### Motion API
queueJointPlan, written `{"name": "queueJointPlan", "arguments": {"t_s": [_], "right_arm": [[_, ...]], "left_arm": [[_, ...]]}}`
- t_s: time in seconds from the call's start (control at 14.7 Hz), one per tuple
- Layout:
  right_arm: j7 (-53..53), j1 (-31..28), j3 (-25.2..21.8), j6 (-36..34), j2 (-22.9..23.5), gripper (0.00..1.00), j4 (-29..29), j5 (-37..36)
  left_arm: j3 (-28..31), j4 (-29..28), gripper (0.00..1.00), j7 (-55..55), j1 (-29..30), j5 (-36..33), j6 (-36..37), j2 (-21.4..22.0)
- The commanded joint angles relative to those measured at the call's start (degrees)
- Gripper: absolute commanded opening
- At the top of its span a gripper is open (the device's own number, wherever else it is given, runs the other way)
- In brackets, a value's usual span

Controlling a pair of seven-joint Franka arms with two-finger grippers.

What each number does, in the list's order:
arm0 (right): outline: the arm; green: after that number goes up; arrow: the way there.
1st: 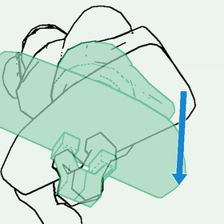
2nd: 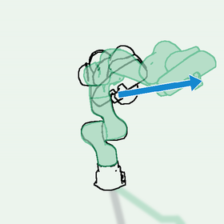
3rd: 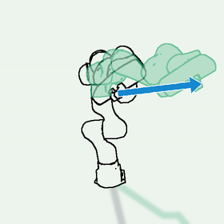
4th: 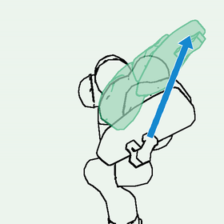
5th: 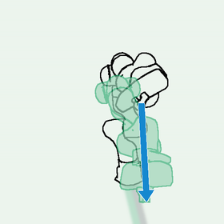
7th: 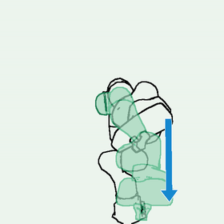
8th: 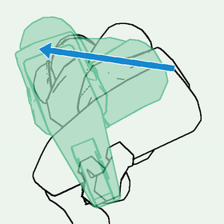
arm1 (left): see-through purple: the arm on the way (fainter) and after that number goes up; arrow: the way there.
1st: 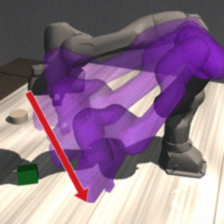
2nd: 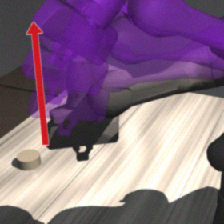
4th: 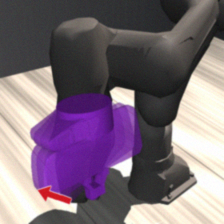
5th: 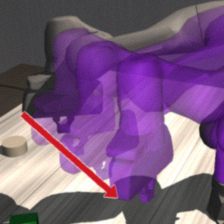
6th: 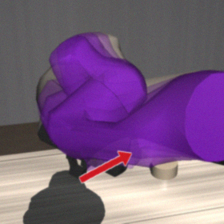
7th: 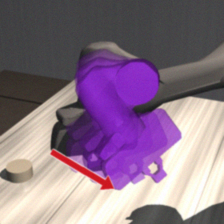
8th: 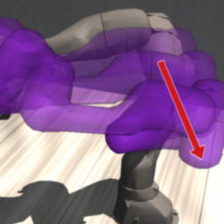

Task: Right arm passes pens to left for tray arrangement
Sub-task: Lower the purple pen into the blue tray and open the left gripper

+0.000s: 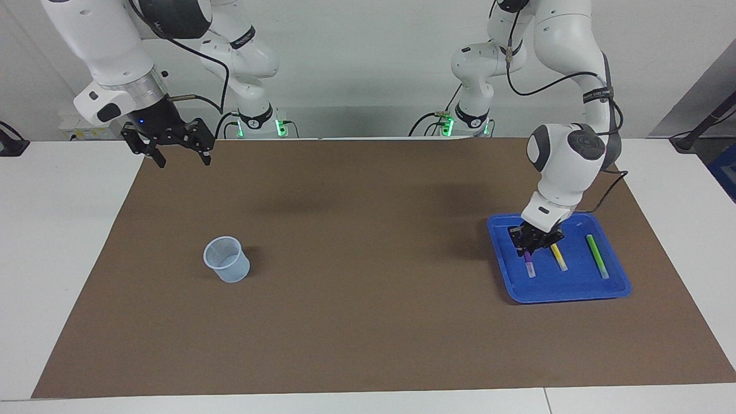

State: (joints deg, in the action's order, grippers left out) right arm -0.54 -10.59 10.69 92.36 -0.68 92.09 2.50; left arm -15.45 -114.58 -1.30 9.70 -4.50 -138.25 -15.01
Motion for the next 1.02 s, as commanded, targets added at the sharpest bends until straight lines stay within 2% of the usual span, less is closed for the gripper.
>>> {"name": "queueJointPlan", "arguments": {"t_s": [0.0, 0.14, 0.27, 0.41, 0.61, 0.89, 0.95], "right_arm": [[0.36, -0.66, 0.12, -0.43, -2.13, 1.0, 1.34, -1.18], [0.62, -2.49, 0.12, -1.56, -4.76, 1.0, 1.6, -1.0], [0.71, -3.03, 0.2, -5.42, -5.29, 1.0, 1.95, -0.83], [0.36, -2.68, 0.38, -5.88, -6.78, 1.0, 4.4, -0.83], [0.98, -2.68, 0.47, -6.31, -6.97, 1.0, 4.77, -0.48], [1.15, -2.95, 0.29, -13.34, -9.25, 1.0, 4.42, -0.39], [1.15, -2.68, 0.47, -13.44, -9.43, 1.0, 4.33, -0.47]], "left_arm": [[-0.46, -3.71, 0.0, 0.78, 1.02, -1.22, -3.86, -0.2], [-0.46, -4.59, 0.0, 0.25, 1.81, -1.22, -3.87, -0.11], [-0.46, -5.21, 0.0, 0.25, 2.16, -1.22, -3.95, 0.06], [-0.46, -5.3, 0.0, 0.42, 2.43, -1.22, -4.74, -0.29], [-0.46, -6.09, 0.0, 0.16, 2.6, -1.22, -5.18, -0.29], [-0.46, -6.18, 0.0, 0.07, 2.6, -1.22, -5.01, -0.38], [-0.46, -6.18, 0.23, -0.01, 2.6, -1.22, -4.92, -0.38]]}}
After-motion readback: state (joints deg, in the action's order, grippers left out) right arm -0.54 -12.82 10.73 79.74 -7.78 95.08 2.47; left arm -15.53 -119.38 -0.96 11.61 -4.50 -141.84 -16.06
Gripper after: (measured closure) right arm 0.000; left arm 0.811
